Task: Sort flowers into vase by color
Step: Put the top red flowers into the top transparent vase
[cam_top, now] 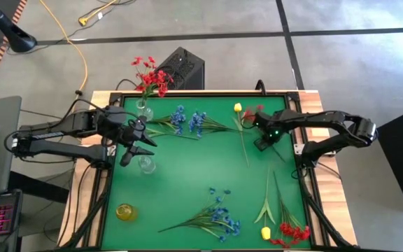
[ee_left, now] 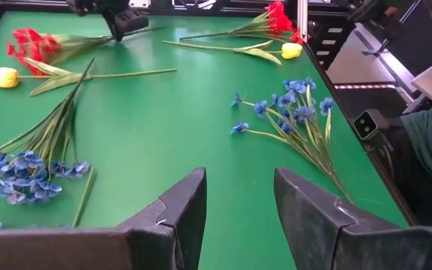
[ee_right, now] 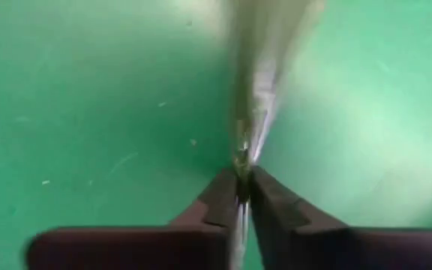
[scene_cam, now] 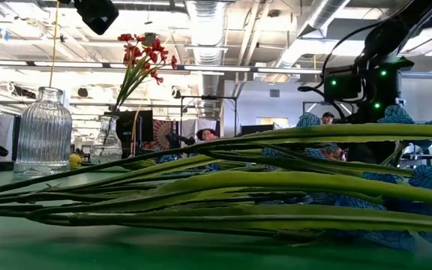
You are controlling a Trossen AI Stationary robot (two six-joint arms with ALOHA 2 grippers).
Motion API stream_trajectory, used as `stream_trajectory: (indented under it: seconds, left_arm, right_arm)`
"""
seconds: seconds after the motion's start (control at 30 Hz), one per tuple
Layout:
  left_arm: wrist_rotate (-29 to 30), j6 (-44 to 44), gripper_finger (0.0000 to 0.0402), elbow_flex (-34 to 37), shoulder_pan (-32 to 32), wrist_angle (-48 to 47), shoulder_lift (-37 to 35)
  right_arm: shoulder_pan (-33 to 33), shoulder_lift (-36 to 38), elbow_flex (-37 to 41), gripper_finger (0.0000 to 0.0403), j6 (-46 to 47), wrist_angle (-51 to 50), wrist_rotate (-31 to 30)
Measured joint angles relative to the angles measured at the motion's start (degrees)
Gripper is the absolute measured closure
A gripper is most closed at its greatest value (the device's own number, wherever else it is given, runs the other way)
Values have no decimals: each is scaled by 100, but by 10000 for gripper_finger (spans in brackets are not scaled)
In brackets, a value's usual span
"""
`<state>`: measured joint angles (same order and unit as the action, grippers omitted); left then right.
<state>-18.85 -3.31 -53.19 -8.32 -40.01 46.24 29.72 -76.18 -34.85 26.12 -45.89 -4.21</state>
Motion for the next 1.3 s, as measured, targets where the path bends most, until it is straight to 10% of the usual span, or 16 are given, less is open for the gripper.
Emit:
stream_trajectory:
  seconds: [0.83, 1.3]
  left_arm:
    - [-6, 5, 258, 2, 0, -286, 0]
    - [-201, 681, 258, 1603, 2, 3304, 171]
  right_arm:
    - [-888, 1075, -1760, 376, -10, -949, -1245]
    - [-2064, 1950, -1316, 379, -1292, 3361, -923]
